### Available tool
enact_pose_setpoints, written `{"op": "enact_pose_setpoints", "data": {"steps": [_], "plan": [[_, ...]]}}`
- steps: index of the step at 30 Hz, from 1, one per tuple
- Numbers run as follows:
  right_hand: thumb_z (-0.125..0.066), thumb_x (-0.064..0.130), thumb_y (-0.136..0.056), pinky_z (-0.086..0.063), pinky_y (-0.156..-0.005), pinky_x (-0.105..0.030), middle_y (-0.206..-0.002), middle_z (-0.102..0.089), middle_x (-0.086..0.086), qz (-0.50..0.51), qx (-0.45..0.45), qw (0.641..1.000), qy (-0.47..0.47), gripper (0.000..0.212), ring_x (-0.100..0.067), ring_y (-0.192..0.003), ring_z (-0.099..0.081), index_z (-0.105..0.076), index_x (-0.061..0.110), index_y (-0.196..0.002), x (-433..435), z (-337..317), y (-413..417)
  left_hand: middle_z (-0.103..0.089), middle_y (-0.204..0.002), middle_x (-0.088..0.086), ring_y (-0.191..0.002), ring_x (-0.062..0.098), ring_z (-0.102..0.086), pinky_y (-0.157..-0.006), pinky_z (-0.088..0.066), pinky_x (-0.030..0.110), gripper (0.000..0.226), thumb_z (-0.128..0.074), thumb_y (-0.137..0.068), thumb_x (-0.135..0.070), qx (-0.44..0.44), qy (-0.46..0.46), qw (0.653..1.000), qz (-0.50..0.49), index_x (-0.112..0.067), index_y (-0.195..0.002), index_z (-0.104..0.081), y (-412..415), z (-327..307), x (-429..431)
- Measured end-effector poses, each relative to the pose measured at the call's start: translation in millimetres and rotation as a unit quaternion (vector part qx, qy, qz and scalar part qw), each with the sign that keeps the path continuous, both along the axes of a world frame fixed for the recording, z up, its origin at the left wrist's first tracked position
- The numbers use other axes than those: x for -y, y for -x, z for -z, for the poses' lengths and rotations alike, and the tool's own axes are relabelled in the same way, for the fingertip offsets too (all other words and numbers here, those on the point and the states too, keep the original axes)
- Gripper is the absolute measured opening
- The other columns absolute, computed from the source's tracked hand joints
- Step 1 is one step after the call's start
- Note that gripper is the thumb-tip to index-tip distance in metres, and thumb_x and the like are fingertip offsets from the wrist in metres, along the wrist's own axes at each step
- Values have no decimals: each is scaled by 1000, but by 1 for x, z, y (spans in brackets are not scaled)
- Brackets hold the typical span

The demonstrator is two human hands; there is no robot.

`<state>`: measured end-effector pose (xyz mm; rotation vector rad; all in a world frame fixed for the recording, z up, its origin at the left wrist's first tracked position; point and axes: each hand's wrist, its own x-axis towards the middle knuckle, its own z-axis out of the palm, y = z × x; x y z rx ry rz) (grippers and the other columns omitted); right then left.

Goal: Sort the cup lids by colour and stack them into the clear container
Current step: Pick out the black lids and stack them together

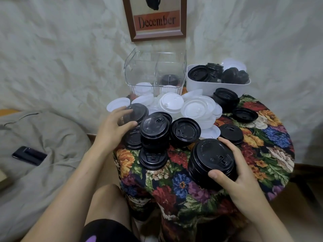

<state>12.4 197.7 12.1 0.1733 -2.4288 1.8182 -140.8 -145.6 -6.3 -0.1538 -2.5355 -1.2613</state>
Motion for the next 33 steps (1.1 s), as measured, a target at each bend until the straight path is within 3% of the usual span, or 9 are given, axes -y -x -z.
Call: {"op": "enact_pose_setpoints", "data": {"steps": [5, 10, 15, 21, 26, 30, 33], "plan": [[-73, 72, -63, -42, -94, -16, -133, -54, 38, 0, 0, 1000, -2, 85, 13, -123, -54, -41, 60, -141, -1, 1, 0, -54, -148, -7, -130, 15, -57, -111, -47, 46, 62, -73, -78, -57, -30, -39, 999, -22, -30, -133, -67, -2, -7, 1], [-74, 72, -64, -43, -98, -22, -136, -55, 35, -2, -1, 1000, -1, 85, 10, -125, -54, -40, 60, -142, -1, 2, 0, -53, -148, -9, -126, 14, -59, -102, -47, 22, 51, -78, -82, -43, -72, -94, 992, -31, -33, -130, -66, -12, -34, -9], [-75, 73, -65, -42, -99, -20, -138, -52, 37, -5, 1, 1000, -7, 86, 12, -126, -52, -37, 63, -142, -2, 4, 2, -59, -140, -18, -127, 11, -60, -108, -50, 41, 41, -81, -81, -39, -81, -126, 985, 82, -43, -120, -70, -48, -64, -59], [-77, 71, -69, -42, -96, -7, -140, -48, 42, -13, -14, 1000, -3, 89, 15, -129, -48, -36, 56, -146, -2, 4, 2, -52, -143, -26, -134, -3, -49, -108, -44, 27, 47, -75, -82, -50, -13, -7, 968, 250, -43, -128, -69, -92, -60, -123], [-81, 64, -73, -38, -109, -18, -145, -44, 42, -14, -18, 1000, 3, 97, 13, -136, -42, -29, 51, -154, -5, 10, 4, -47, -144, -36, -138, -11, -40, -113, -32, 20, 49, -70, -83, -62, 14, 51, 956, 289, -48, -130, -66, -96, -53, -135], [-81, 49, -74, -30, -100, 2, -133, -28, 64, -2, -16, 1000, -3, 110, 30, -131, -30, -12, 49, -159, -6, 9, 2, -46, -146, -34, -138, -11, -40, -115, -32, 22, 47, -69, -86, -57, 21, 51, 958, 282, -47, -132, -65, -101, -52, -139], [-75, 71, -73, -32, -102, -1, -143, -32, 54, -15, -25, 1000, -4, 103, 23, -136, -32, -20, 53, -157, -8, 8, 2, -45, -148, -33, -140, -8, -40, -118, -35, 32, 45, -71, -89, -55, 27, 16, 960, 279, -47, -132, -64, -105, -47, -142]]}}
